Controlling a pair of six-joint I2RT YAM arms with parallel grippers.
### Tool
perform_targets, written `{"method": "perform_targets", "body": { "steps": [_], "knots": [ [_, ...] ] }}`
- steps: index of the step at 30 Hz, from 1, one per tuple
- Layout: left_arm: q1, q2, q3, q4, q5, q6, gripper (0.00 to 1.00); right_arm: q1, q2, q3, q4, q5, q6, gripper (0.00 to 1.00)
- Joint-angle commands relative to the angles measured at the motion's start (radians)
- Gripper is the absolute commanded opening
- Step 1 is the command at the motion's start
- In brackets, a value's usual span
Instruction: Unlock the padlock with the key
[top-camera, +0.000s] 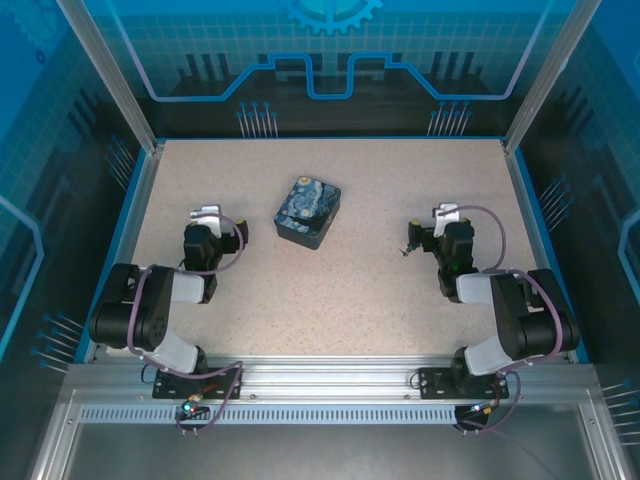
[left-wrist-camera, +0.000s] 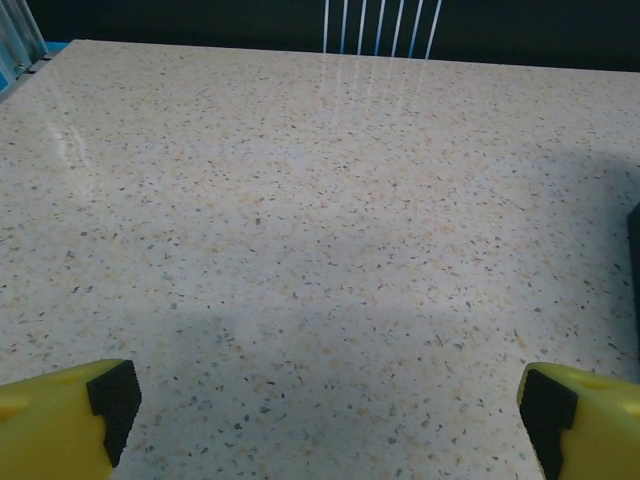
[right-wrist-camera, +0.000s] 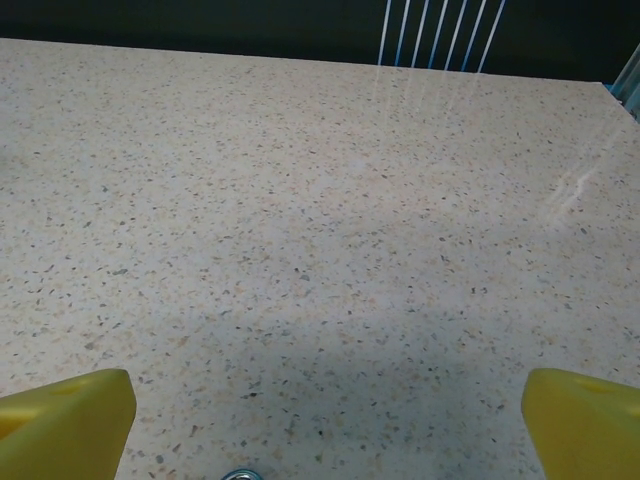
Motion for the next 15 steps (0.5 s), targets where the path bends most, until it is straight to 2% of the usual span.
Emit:
{"method": "perform_targets", "body": {
  "steps": [1, 4, 15],
  "knots": [
    [0.004, -0.003, 0.015, -0.009, 0.04, -0.016, 0.99, 0.016, 0.01, 0.002, 0.019, 0.071, -0.022, 1.0],
    [0.004, -0.002, 0.017, -0.01, 0.04, -0.016, 0.99, -0.023, 0.004, 0.015, -0.018, -0.017, -0.009, 1.0],
    [0.004, -0.001, 0.018, -0.013, 0.039, -0.017, 0.99, -0.027, 0.005, 0.027, -0.04, -0.071, -0.026, 1.0]
  ]
}}
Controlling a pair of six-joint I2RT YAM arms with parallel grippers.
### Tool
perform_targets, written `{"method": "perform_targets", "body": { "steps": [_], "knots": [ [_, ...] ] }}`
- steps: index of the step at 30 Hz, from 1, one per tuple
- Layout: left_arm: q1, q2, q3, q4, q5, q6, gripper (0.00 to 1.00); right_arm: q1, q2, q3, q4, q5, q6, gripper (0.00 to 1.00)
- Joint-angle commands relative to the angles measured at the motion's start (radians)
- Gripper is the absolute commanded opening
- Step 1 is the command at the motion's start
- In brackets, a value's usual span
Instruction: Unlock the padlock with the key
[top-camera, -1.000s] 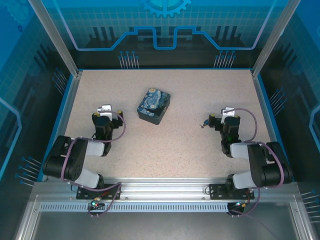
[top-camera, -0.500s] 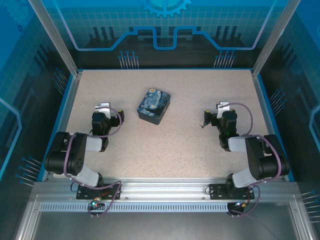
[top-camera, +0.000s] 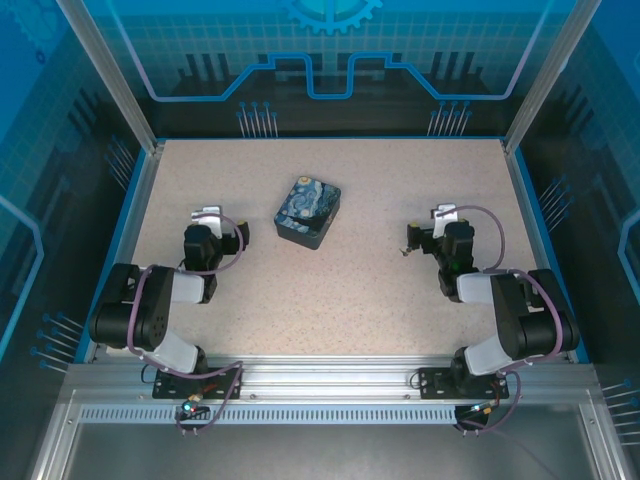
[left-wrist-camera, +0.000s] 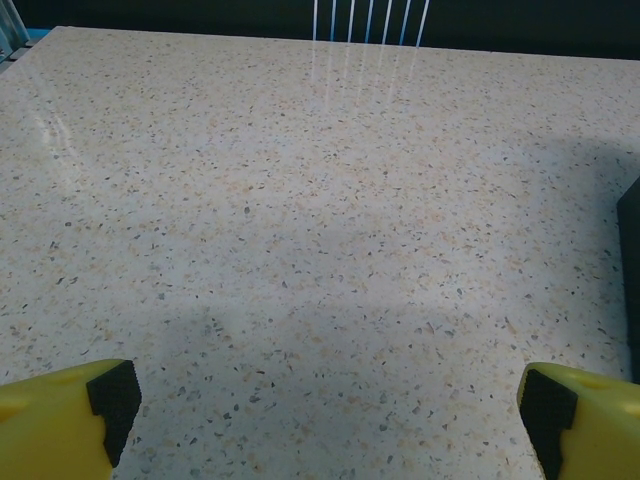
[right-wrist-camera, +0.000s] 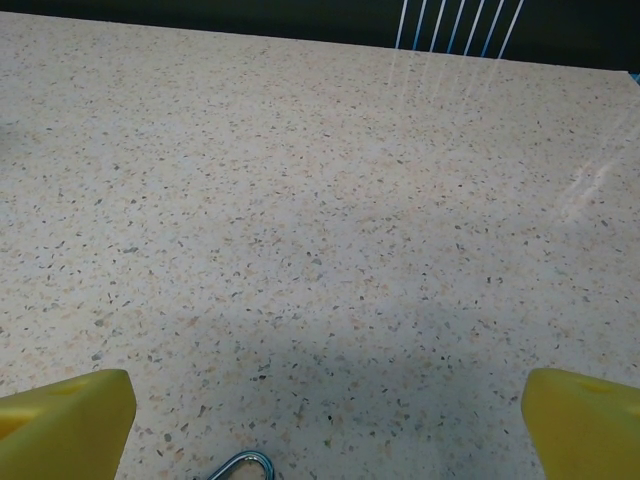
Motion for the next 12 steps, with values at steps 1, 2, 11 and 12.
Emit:
{"method": "perform_targets", "body": {
  "steps": [1, 2, 11, 12],
  "knots": [
    [0.005, -0.001, 0.019, 0.001, 0.022, -0.016, 0.99, -0.009, 0.005, 0.024, -0.007, -0.023, -0.012, 1.0],
    [0.004, -0.001, 0.019, 0.001, 0.022, -0.015, 0.99, -0.009, 0.005, 0.023, -0.007, -0.023, -0.01, 1.0],
    [0.001, -0.001, 0.013, 0.012, 0.015, -0.009, 0.99, -0.034, 0.009, 0.034, -0.026, -0.143, -0.032, 1.0],
    [0.001, -0.001, 0.014, 0.014, 0.014, -0.009, 0.99, -0.032, 0.01, 0.031, -0.019, -0.141, -0.033, 1.0]
  ]
}}
